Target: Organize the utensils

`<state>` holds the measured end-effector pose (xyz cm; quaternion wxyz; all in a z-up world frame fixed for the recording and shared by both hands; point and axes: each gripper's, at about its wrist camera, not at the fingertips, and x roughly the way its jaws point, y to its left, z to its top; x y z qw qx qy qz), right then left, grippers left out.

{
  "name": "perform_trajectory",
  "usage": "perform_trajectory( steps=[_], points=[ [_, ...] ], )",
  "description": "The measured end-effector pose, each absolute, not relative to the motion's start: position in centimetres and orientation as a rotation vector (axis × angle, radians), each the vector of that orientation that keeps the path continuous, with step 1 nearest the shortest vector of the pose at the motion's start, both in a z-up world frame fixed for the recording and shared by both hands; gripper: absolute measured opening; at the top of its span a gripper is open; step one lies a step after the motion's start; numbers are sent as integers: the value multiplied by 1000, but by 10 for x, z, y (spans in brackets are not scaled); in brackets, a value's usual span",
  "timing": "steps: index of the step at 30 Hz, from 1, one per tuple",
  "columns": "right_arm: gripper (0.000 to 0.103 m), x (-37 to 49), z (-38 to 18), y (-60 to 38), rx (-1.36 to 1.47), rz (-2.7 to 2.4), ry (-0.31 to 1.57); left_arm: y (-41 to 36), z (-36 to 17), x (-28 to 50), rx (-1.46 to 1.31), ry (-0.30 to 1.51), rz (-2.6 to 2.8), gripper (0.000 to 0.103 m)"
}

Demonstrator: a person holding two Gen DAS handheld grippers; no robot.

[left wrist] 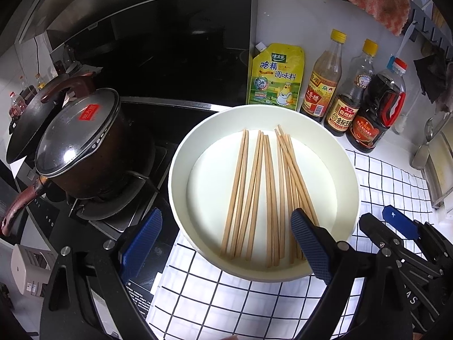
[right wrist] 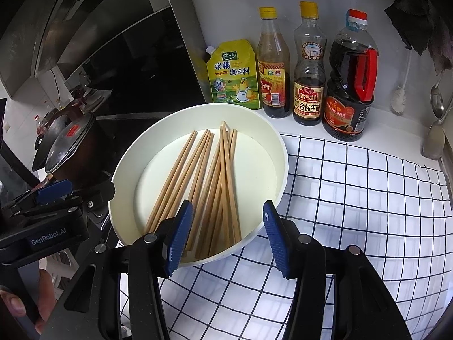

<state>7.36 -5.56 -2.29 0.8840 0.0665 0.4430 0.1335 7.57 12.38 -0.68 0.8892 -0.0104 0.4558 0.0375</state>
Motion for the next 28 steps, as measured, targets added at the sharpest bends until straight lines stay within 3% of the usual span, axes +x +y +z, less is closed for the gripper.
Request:
perform_trajectory(
  steps=[28],
  points=[
    [50,69,-21,-52,136,279,917,128,-8,72,-27,956,82,91]
  ],
)
